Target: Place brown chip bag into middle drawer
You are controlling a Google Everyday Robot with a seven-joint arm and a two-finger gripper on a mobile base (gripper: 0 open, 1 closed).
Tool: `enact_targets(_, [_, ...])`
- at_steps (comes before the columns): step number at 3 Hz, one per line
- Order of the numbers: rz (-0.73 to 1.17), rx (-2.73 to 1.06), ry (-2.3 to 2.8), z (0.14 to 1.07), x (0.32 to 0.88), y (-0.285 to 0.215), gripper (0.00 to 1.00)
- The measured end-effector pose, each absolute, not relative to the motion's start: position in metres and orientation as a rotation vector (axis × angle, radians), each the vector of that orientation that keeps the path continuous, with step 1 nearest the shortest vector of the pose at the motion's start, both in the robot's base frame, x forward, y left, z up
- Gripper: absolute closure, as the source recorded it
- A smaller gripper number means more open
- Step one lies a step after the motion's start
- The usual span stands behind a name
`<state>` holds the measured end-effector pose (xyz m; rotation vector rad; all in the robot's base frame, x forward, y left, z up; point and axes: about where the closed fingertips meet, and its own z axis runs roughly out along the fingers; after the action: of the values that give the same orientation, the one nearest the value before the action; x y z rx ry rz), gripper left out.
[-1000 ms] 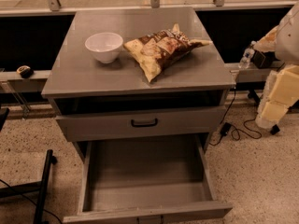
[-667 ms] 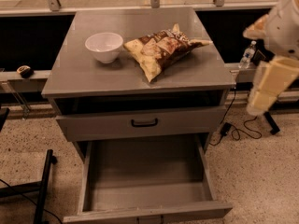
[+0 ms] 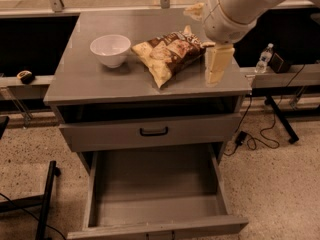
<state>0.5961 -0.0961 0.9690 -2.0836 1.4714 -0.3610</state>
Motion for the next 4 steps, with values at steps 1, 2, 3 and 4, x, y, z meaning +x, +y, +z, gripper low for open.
enact_targets(1, [-0.306, -2.176, 1.349, 0.938, 0.641, -0.057, 0.0])
enact_targets(2, [-0.232, -2.254, 1.322, 0.897, 0.676, -0.032, 0.18])
enact_targets(3, [-0.202, -2.309, 1.316, 0.867, 0.694, -0.021, 0.42])
enact_targets(4, [-0.219, -2.34, 1.251, 0.868, 0.689, -0.01, 0.73])
